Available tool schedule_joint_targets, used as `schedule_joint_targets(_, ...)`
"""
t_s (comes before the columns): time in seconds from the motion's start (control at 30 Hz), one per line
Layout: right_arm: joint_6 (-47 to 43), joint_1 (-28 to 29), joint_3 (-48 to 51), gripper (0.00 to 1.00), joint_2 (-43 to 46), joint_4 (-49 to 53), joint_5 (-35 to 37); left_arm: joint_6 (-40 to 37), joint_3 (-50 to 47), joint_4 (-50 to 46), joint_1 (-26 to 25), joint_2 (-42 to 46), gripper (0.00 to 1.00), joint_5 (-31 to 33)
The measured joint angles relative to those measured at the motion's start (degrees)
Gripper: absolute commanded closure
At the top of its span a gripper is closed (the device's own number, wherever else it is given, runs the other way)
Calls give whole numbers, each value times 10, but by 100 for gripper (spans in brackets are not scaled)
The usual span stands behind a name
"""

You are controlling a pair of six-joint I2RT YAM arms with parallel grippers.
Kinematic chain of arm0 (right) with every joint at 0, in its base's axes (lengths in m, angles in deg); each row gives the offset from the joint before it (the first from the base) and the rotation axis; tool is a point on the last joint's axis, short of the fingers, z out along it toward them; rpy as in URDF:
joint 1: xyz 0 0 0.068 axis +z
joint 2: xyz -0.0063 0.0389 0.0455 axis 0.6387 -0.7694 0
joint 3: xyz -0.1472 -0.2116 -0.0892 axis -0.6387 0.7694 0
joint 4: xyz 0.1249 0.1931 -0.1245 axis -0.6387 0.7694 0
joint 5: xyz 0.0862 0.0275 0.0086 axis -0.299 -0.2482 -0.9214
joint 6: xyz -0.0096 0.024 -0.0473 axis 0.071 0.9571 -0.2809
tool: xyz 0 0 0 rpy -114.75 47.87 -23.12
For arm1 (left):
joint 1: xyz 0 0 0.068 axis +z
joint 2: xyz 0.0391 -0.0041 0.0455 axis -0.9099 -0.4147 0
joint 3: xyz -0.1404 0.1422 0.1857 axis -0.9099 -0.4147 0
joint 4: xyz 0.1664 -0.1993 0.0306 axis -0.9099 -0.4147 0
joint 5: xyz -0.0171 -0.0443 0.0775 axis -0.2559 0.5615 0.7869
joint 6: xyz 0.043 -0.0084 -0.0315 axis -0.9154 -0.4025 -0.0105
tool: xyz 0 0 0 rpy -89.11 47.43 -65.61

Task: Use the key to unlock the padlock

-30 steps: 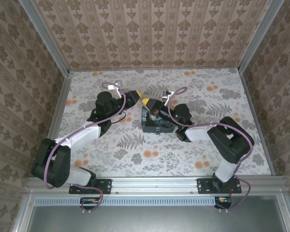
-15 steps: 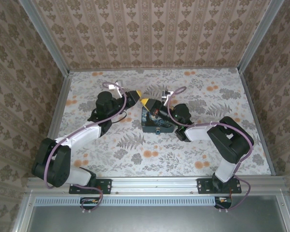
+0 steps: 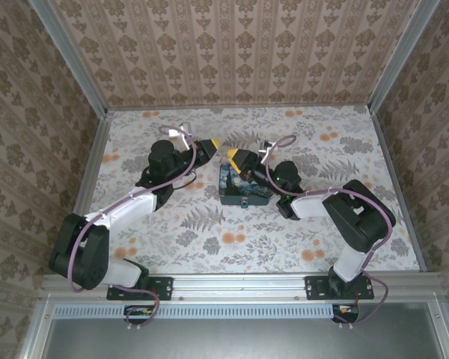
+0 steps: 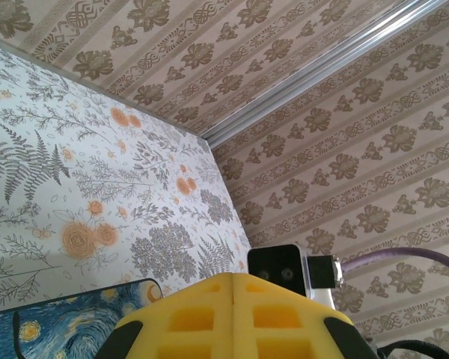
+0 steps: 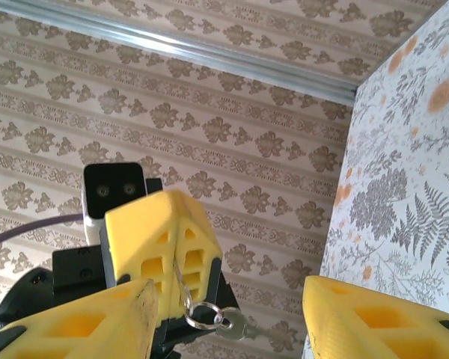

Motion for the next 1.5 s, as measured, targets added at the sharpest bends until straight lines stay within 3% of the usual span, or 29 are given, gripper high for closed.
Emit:
schedule_joint_targets(0.4, 5, 14, -57, 52, -4, -1, 8, 12, 0, -5, -11, 7, 100, 17)
schedule_joint_targets(0.9, 5, 36, -57, 64, -22, -1, 19, 59, -6, 32, -19, 7, 100, 71)
schedule_joint_targets(1.5, 5, 41, -57, 76, -24, 0, 21, 61, -8, 35, -26, 7, 100, 85)
